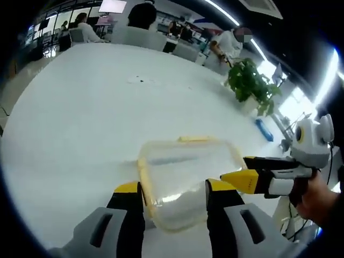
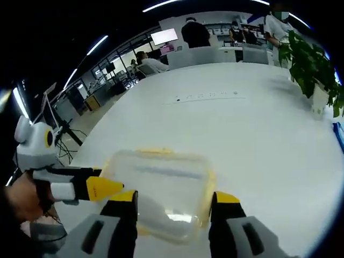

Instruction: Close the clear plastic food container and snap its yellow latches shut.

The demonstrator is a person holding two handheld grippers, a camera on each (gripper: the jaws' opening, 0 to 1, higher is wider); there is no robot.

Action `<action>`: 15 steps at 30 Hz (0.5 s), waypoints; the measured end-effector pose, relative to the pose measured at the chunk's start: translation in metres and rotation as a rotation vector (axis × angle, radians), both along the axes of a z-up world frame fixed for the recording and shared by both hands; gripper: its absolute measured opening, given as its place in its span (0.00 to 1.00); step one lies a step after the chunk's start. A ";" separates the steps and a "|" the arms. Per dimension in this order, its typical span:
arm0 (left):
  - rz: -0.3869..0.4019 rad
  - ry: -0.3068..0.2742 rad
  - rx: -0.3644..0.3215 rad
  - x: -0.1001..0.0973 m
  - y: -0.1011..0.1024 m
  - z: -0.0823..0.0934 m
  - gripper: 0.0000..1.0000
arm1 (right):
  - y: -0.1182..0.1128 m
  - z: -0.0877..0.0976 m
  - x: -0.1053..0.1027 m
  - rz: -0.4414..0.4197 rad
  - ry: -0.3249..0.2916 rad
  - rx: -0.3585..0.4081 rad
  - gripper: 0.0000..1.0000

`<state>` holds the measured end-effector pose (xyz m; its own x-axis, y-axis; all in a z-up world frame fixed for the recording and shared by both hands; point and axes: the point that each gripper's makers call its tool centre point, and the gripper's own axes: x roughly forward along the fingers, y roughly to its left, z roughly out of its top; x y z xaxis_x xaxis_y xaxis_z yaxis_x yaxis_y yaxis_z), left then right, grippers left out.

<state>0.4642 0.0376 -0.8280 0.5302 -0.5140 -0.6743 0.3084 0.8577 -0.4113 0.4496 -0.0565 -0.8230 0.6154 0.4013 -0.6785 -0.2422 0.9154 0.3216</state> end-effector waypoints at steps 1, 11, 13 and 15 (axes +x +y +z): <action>0.002 -0.003 -0.002 0.000 0.001 0.000 0.44 | 0.000 0.000 0.000 -0.001 -0.001 0.000 0.52; -0.009 -0.021 0.004 -0.003 0.002 0.003 0.44 | -0.002 -0.001 -0.003 0.000 -0.011 -0.004 0.53; -0.006 -0.023 0.004 -0.005 0.001 0.003 0.44 | -0.002 -0.001 -0.006 -0.007 -0.020 -0.006 0.53; -0.009 -0.027 0.005 -0.008 0.002 0.003 0.45 | -0.002 -0.001 -0.008 -0.014 -0.028 -0.005 0.53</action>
